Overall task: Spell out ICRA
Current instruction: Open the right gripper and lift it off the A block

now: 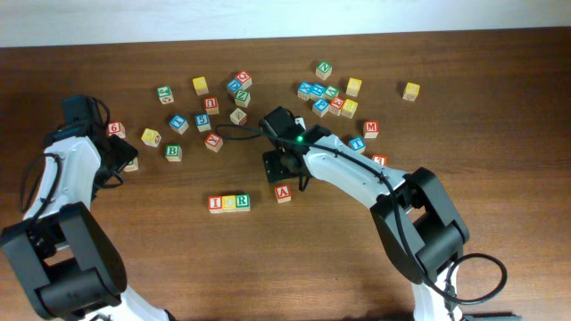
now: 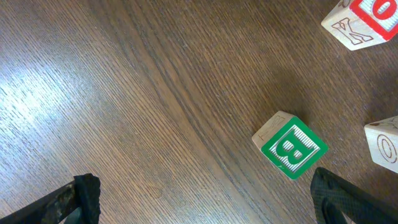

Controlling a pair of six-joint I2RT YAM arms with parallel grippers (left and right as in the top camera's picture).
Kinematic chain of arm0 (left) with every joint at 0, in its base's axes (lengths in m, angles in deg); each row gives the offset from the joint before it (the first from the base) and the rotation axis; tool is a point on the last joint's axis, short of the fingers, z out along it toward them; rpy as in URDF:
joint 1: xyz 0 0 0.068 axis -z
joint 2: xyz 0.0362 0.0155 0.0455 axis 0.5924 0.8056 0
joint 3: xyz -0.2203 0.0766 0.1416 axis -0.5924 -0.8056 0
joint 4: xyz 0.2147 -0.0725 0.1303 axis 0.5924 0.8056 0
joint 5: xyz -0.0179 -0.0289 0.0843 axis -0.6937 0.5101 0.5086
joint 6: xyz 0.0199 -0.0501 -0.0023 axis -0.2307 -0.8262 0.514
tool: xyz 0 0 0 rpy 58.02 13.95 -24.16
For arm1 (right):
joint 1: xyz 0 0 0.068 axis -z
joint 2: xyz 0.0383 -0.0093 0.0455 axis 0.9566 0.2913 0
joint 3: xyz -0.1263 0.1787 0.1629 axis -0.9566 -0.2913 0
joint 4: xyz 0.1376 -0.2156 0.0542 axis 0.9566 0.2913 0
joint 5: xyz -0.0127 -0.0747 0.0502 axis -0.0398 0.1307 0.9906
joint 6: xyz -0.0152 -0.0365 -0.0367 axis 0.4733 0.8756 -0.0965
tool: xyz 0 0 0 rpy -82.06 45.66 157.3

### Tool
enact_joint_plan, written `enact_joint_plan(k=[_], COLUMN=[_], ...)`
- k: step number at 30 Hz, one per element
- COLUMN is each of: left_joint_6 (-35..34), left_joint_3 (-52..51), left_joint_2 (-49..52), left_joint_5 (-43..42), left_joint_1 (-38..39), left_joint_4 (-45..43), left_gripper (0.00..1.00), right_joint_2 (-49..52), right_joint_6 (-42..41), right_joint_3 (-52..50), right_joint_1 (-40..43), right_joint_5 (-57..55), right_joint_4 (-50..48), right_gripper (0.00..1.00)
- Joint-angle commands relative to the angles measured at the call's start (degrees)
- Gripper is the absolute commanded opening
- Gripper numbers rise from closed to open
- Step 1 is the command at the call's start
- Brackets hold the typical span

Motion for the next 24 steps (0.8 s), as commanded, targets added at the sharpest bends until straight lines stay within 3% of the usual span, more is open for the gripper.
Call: enact_joint_plan(k=[1,3,9,10,11,12,18,20,24], left_joint_6=[-0.2,-0.2,-0.2,-0.2,-0.2,-0.2,-0.2,-0.2,-0.2], left_joint_3=[-0.2,-0.2,-0.2,-0.2,-0.2,-0.2,-0.2,-0.2,-0.2], left_joint_2=[-1.3,-1.3,-1.3,-1.3,-1.3,-1.3,-1.3,-1.3,-1.3], left_joint_5=[0.2,0.2,0.2,0.2,0.2,0.2,0.2,0.2,0.2], left_joint_1=[-0.1,-0.1,-0.1,-0.1,-0.1,-0.1,-0.1,-0.1,-0.1], left_joint_4=[0.0,0.0,0.0,0.0,0.0,0.0,0.0,0.0,0.0], left_gripper=[0.99,0.99,0.99,0.99,0.99,0.99,0.99,0.99,0.99], right_joint_2=[-0.5,-0.5,-0.5,-0.5,-0.5,-0.5,-0.5,-0.5,-0.5], right_joint_6=[-0.1,-0.1,0.1,0.5,1.0,1.6,1.6,1.6,1.6], right_joint_3=[-0.3,-0.3,-0.3,-0.3,-0.3,-0.3,-0.3,-0.3,-0.3], right_joint_1=[0.8,0.8,0.9,0.9,0.9,0.9,0.9,0.9,0.9], right_joint_5=[-1.1,-1.1,-1.3,-1.3,-1.3,-1.3,-1.3,-1.3,-1.3], right_joint_4=[0.5,0.8,0.9,0.9,0.9,0.8,0.8,1.0,2.1], right_gripper=[0.70,0.64,0.63,0.67,0.88,0.98,1.00,0.81,0.73])
